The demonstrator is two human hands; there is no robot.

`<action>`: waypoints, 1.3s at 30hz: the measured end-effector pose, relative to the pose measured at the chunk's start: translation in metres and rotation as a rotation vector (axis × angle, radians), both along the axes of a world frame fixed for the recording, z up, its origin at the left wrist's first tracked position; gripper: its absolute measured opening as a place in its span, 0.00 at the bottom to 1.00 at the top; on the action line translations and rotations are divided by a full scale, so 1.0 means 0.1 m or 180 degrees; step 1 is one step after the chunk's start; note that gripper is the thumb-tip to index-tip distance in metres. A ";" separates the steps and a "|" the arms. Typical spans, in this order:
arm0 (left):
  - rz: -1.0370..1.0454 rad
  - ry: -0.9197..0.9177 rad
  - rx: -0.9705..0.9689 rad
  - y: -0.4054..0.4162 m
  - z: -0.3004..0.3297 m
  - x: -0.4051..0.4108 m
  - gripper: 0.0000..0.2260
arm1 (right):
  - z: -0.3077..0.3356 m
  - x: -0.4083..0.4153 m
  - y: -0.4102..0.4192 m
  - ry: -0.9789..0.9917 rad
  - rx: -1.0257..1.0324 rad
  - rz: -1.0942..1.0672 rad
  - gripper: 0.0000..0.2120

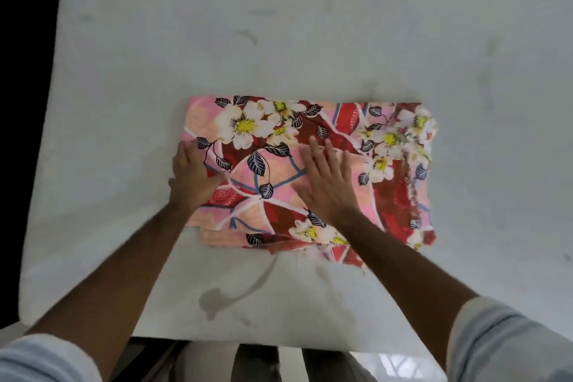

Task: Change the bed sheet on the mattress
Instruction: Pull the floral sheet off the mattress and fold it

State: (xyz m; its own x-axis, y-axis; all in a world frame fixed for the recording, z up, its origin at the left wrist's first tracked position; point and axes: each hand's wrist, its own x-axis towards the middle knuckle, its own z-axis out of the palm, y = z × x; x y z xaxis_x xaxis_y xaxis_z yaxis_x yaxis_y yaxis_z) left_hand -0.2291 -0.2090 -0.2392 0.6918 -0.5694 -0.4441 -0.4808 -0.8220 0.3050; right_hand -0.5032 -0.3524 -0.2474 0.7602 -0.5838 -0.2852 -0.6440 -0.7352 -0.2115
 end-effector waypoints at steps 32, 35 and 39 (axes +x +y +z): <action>-0.1453 0.3240 -0.1432 -1.45 0.92 -2.24 0.37 | 1.08 -0.77 -0.52 -0.3480 0.3941 -0.3207 0.15; -0.1374 0.3394 -0.1387 -1.43 0.87 -2.37 0.28 | 0.80 -1.15 -0.81 -0.3108 0.3650 -0.3516 0.14; -0.1923 0.1249 -0.2093 -1.19 0.54 -2.21 0.21 | 0.43 -1.43 -0.91 -0.2188 0.3073 -0.3669 0.17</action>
State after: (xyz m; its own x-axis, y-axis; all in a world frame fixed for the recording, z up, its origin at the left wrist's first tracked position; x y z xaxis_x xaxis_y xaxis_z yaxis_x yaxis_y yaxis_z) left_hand -0.4503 -0.3276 -0.1854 0.0726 -0.9962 -0.0472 -0.5317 -0.0787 0.8432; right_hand -0.6464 -0.4434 -0.2048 0.2098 -0.7126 -0.6695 -0.3215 0.5964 -0.7355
